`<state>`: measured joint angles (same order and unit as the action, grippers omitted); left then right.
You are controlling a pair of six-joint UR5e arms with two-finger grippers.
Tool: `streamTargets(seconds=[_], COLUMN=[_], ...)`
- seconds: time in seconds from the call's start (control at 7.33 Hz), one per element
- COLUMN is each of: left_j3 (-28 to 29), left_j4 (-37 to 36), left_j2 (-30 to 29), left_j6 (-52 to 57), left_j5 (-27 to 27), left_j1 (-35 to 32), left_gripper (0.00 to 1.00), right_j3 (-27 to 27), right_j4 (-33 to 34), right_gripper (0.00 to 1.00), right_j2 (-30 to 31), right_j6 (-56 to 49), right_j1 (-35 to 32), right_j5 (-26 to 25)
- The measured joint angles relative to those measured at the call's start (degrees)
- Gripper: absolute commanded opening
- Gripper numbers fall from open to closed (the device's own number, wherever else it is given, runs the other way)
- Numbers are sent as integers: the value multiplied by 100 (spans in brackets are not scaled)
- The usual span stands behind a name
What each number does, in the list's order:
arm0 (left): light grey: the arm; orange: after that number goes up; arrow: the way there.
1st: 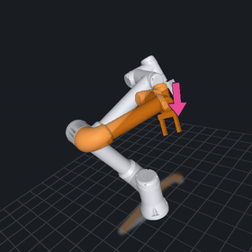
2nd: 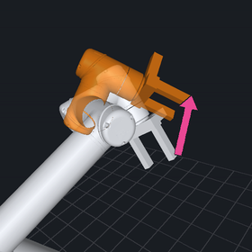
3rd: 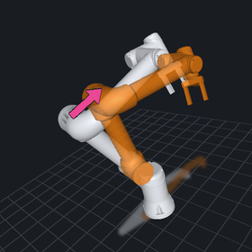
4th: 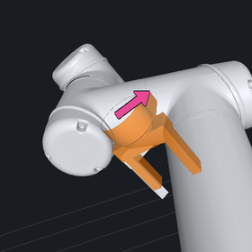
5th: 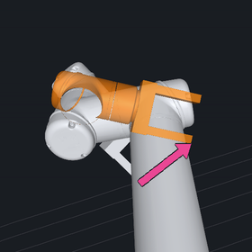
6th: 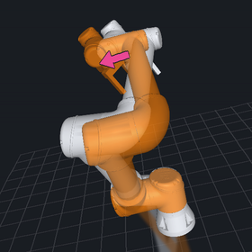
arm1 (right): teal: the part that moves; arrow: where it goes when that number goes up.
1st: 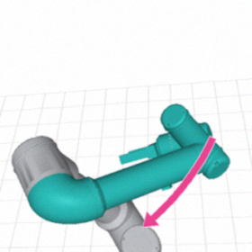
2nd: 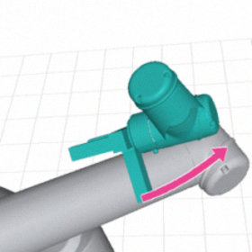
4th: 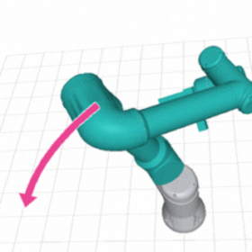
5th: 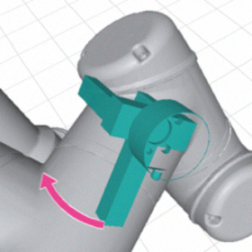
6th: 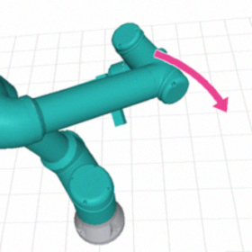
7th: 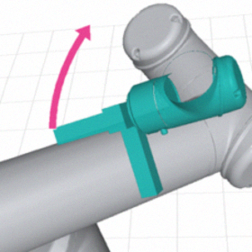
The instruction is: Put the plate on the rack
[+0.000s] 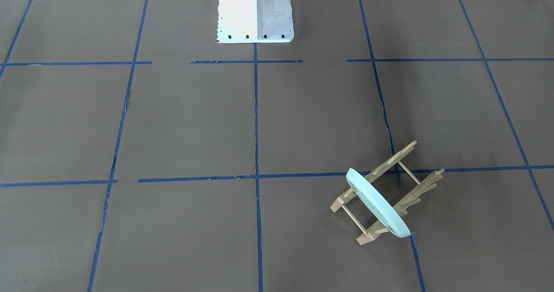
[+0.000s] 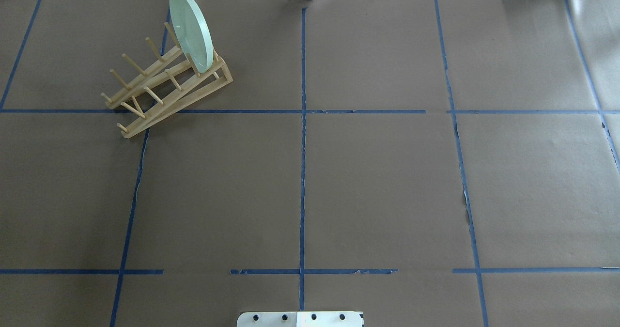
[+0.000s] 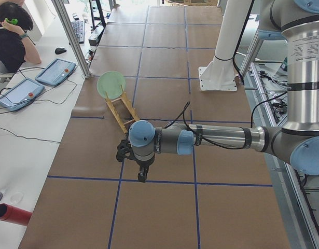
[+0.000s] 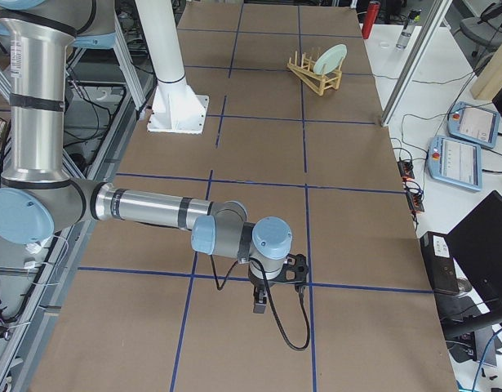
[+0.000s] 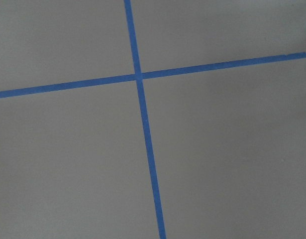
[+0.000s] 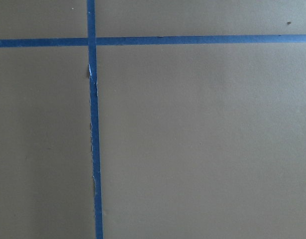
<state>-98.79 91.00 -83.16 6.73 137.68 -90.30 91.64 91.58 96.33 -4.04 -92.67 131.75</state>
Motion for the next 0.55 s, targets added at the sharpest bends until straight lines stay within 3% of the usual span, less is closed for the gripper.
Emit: streamTargets(seconds=[0.55], left_j3=[15], left_j4=[-52], left_j2=[99], left_j6=[517], left_j5=[-158], left_j1=[-101], left_gripper=[100], right_j3=[-2], right_j4=[0], right_gripper=[100], right_j2=[0], right_j6=[0], right_j1=[-1], right_j5=[0])
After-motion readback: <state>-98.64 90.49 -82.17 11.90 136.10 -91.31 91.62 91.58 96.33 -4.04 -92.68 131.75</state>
